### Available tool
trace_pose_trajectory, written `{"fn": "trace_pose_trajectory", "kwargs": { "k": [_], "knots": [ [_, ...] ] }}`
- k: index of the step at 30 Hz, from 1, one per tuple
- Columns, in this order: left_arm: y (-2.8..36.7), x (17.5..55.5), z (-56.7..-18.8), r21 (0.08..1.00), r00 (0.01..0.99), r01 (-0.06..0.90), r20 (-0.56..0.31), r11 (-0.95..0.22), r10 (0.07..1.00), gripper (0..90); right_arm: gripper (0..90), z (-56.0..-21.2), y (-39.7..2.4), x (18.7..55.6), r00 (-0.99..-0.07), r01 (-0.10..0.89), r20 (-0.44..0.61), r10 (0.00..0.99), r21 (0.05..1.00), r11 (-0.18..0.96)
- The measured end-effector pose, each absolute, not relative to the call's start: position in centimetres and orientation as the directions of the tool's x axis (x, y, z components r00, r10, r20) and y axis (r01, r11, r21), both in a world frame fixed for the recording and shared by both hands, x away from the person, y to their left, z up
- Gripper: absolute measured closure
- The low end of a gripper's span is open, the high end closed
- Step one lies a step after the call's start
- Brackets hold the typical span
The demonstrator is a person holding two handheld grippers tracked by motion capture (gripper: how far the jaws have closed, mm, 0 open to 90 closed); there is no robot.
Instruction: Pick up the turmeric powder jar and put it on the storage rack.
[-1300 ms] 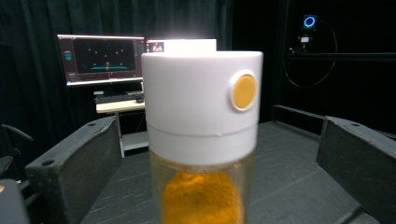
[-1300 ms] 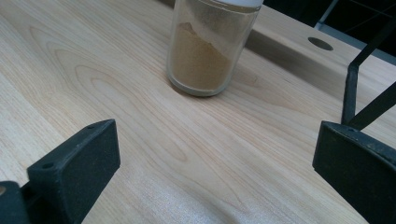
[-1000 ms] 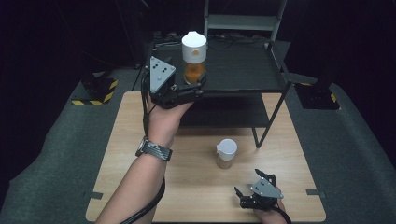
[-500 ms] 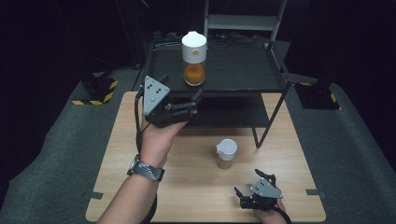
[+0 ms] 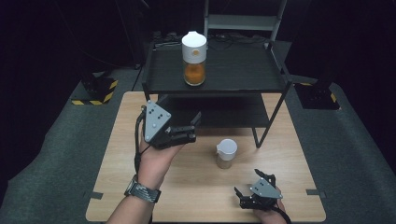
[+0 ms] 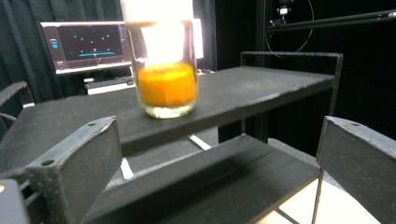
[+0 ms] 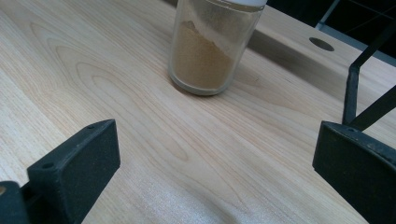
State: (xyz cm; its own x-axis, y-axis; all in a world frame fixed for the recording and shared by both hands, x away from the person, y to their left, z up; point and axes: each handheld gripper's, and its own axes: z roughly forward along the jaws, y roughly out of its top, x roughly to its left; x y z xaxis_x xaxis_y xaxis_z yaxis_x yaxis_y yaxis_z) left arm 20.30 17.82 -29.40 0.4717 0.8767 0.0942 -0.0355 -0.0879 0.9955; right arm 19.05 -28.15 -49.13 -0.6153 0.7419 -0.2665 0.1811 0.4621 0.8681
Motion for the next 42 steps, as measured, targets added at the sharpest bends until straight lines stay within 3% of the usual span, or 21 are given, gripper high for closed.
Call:
{"fn": "trace_pose_trajectory", "kwargs": {
  "k": [42],
  "knots": [
    [20.4,16.1,-45.4,0.965,0.473,0.181,0.085,-0.191,0.877,0.3,0.0,-49.2,-27.7,18.9,-0.608,0.172,-0.293,0.738,0.858,0.483]
  ]
}}
